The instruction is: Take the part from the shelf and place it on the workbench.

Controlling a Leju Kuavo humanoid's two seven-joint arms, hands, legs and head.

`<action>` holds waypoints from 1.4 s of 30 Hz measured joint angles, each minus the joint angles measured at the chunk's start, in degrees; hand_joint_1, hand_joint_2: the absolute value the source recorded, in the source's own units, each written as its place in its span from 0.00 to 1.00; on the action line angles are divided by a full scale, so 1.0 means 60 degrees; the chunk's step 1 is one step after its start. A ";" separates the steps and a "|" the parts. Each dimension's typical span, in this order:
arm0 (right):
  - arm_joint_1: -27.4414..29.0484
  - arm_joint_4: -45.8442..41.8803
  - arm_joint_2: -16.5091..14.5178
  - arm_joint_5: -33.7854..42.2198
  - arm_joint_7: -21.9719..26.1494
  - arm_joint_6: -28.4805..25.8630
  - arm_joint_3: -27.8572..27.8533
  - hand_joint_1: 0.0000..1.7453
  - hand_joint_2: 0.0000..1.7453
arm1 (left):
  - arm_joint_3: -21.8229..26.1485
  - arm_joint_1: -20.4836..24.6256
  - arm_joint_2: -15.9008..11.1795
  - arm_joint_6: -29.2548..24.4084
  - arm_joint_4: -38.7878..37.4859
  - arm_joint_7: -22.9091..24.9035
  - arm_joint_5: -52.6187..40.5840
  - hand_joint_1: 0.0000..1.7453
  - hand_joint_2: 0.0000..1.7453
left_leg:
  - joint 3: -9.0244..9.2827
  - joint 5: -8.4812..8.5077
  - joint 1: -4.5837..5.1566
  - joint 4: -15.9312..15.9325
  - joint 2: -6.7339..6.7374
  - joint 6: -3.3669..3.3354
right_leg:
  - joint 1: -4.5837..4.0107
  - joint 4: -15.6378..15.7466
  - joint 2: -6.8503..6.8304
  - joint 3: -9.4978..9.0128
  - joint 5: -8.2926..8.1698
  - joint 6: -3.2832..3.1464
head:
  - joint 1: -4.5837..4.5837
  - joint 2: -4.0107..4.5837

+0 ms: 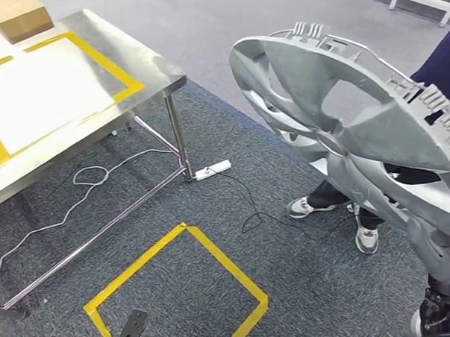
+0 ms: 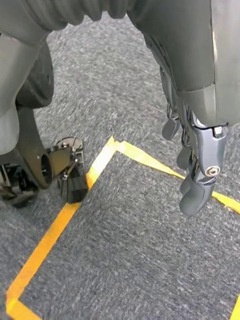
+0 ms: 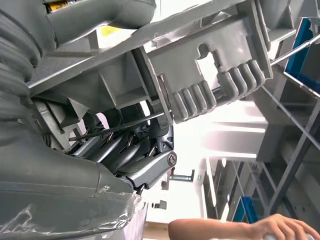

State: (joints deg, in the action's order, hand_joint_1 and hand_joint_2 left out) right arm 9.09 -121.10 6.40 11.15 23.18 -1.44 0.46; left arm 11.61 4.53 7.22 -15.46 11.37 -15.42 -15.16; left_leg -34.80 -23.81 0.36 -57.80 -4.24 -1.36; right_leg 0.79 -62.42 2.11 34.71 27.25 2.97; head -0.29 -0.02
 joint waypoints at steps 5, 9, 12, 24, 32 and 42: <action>0.0174 -0.0003 0.0004 -0.0108 0.0049 -0.0034 -0.0008 1.00 1.00 | -0.0004 -0.0169 0.0029 0.0055 -0.0004 -0.0044 -0.0054 0.00 1.00 | -0.0125 -0.0008 -0.0020 -0.0069 -0.0181 0.0238 | 0.0011 0.0518 -0.0007 -0.0265 -0.0131 -0.0169 | 0.0022 -0.0001; 0.0208 -0.0019 0.0005 -0.0346 0.0121 -0.0151 -0.0028 1.00 1.00 | -0.0004 -0.0194 0.0072 0.0055 -0.0004 -0.0038 -0.0056 0.00 1.00 | -0.0985 -0.0992 -0.0020 -0.1901 0.0475 0.0403 | 0.0010 0.0563 -0.0358 -0.0284 -0.0143 -0.0342 | 0.0139 -0.0001; 0.0211 -0.0023 0.0005 -0.0406 0.0122 -0.0177 -0.0037 1.00 1.00 | -0.0004 -0.0214 0.0078 0.0039 -0.0004 -0.0024 -0.0056 0.00 1.00 | -0.1192 -0.0921 -0.0029 -0.2381 0.0592 0.0407 | -0.0012 0.0562 -0.0611 -0.0295 -0.0126 -0.0360 | 0.0140 0.0000; 0.0173 -0.0082 0.0147 -0.0802 0.0129 -0.0434 -0.0130 1.00 1.00 | 0.0007 -0.0133 0.0091 -0.0082 -0.0004 0.0119 0.0014 0.00 1.00 | 0.0101 0.0030 0.0011 0.0182 0.0609 -0.0073 | -0.0061 -0.1234 -0.0478 0.0460 0.0924 0.0084 | 0.0015 -0.0001; 0.0307 -0.0098 0.0219 -0.0863 0.0127 -0.0571 -0.0349 1.00 1.00 | 0.0013 -0.0125 0.0101 -0.0159 -0.0004 0.0127 -0.0015 0.00 1.00 | 0.0061 0.0043 -0.0016 0.0084 -0.0146 0.0108 | 0.0068 0.0537 0.0198 -0.0297 -0.0120 0.0087 | 0.0005 -0.0001; 0.0339 -0.0158 0.0223 -0.0892 0.0122 -0.0584 -0.0391 1.00 1.00 | 0.0015 -0.0161 0.0103 -0.0177 -0.0004 0.0126 -0.0002 0.00 1.00 | -0.1314 -0.1088 -0.0030 -0.2635 0.0594 0.0430 | 0.0025 0.0577 -0.0606 -0.0311 -0.0123 -0.0324 | 0.0129 -0.0001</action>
State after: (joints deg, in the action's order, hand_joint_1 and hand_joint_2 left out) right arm 11.13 -122.05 7.74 5.80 23.92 -4.94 -1.88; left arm 11.69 3.56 7.84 -16.52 11.34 -14.67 -15.17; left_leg -42.69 -30.34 0.19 -73.61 -0.68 1.22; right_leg 0.94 -58.96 -1.52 32.84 26.51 1.03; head 0.49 -0.02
